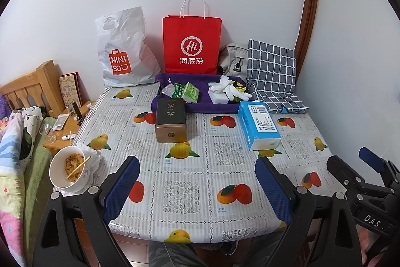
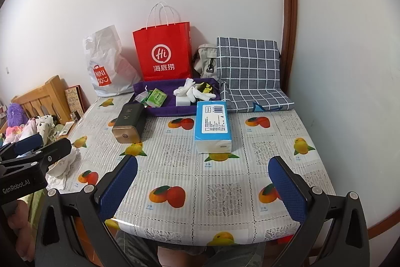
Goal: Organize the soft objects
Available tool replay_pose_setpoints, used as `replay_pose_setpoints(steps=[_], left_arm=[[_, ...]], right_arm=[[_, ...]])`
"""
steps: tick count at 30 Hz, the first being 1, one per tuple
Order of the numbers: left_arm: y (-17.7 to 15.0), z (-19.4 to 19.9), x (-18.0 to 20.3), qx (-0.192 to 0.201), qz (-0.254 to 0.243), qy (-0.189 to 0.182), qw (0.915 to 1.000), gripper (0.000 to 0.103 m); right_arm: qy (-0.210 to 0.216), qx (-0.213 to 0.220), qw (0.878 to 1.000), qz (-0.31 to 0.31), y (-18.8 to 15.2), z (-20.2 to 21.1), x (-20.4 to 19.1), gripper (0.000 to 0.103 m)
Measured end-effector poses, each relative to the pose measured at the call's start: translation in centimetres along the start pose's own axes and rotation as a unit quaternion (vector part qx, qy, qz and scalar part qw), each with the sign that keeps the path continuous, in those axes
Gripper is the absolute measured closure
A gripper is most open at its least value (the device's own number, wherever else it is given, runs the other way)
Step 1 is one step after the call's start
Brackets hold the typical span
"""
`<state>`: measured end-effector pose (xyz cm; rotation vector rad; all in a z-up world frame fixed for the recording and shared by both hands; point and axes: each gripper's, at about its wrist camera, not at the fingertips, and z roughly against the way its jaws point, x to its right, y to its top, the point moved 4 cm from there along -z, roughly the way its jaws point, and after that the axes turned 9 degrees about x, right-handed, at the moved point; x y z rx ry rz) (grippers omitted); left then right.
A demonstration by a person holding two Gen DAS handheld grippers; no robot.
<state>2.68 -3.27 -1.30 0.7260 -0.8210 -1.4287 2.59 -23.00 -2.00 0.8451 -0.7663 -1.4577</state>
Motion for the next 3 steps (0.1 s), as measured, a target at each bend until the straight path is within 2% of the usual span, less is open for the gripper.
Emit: replay_pose_setpoints(steps=[3], left_arm=[[-0.01,-0.39,0.14,0.000,-0.001,0.001,1.0000,0.009]], right_arm=[[0.002,-0.001,1.000,0.000,-0.06,-0.14,-0.10,0.000]])
